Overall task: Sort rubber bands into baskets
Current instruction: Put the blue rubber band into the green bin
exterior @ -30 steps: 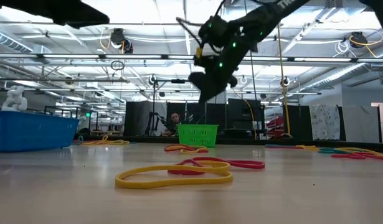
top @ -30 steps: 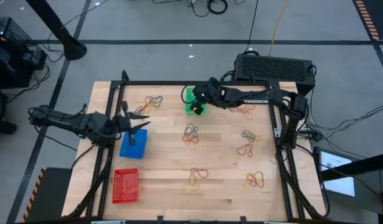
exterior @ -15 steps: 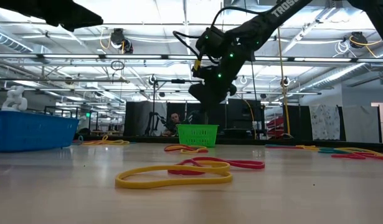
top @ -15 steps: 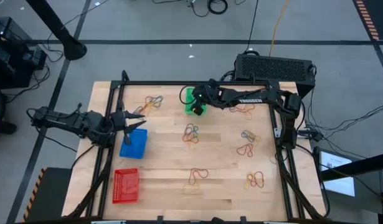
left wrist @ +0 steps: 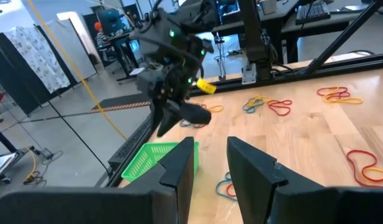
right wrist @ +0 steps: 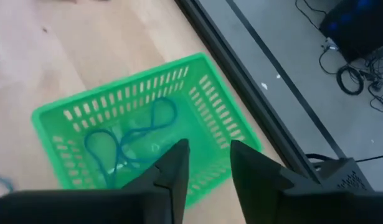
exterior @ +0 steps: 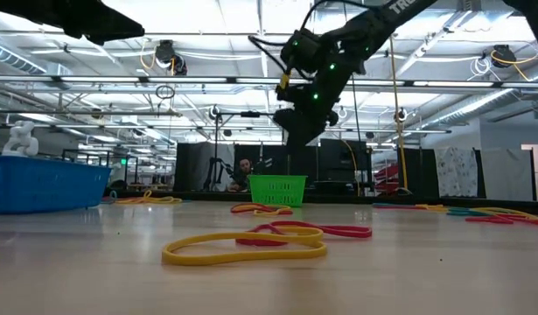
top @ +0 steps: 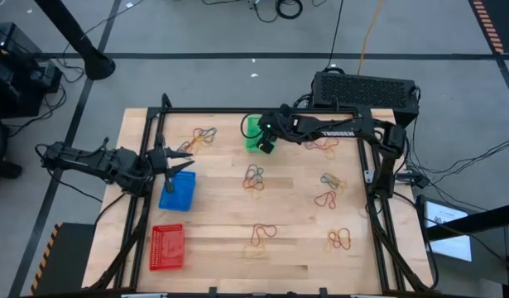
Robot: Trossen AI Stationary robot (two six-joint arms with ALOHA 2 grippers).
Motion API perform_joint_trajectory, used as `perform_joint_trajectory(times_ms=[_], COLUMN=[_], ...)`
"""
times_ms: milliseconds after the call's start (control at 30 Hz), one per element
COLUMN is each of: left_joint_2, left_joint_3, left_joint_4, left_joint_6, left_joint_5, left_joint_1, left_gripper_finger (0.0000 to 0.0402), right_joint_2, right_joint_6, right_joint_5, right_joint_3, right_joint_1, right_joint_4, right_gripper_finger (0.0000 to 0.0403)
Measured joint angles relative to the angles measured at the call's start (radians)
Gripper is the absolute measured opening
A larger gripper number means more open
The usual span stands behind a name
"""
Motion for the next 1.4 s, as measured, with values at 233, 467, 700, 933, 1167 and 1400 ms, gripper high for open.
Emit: perform_joint_trajectory(times_ms=[233,467,700,933,1167,1400], left_joint_2=[0.0,0.0,0.001,0.025,0.066,0.102], left_joint_3=[0.0,0.0,0.0,0.0,0.0,0.0], left_joint_4=[-0.01,-0.034,-0.033,-0.029,0.005,0.01], left_joint_6=[-0.026,-0.09,-0.102,-0.102,-0.103,-0.103], left_joint_5=[0.0,0.02,0.049,0.051,0.051,0.051], left_joint_1=[0.0,0.0,0.0,0.0,0.0,0.0], left_gripper_finger=[0.0105,0.0105,0.0105,0.0105,0.0105,0.0105], right_joint_2=[-0.122,-0.168,-0.249,-0.348,-0.373,-0.374], right_joint_6=[0.004,0.017,0.145,0.211,0.287,0.303], right_joint_5=[-0.113,-0.158,-0.353,-0.362,-0.456,-0.47], right_joint_3=[0.001,-0.03,-0.125,-0.336,-0.54,-0.646], right_joint_1=[-0.026,-0.09,-0.095,-0.043,-0.015,0.016], right_joint_4=[-0.3,-0.599,-0.797,-0.774,-0.564,-0.41], right_gripper_finger=[0.0132,0.0132,0.0132,0.0132,0.0132,0.0132])
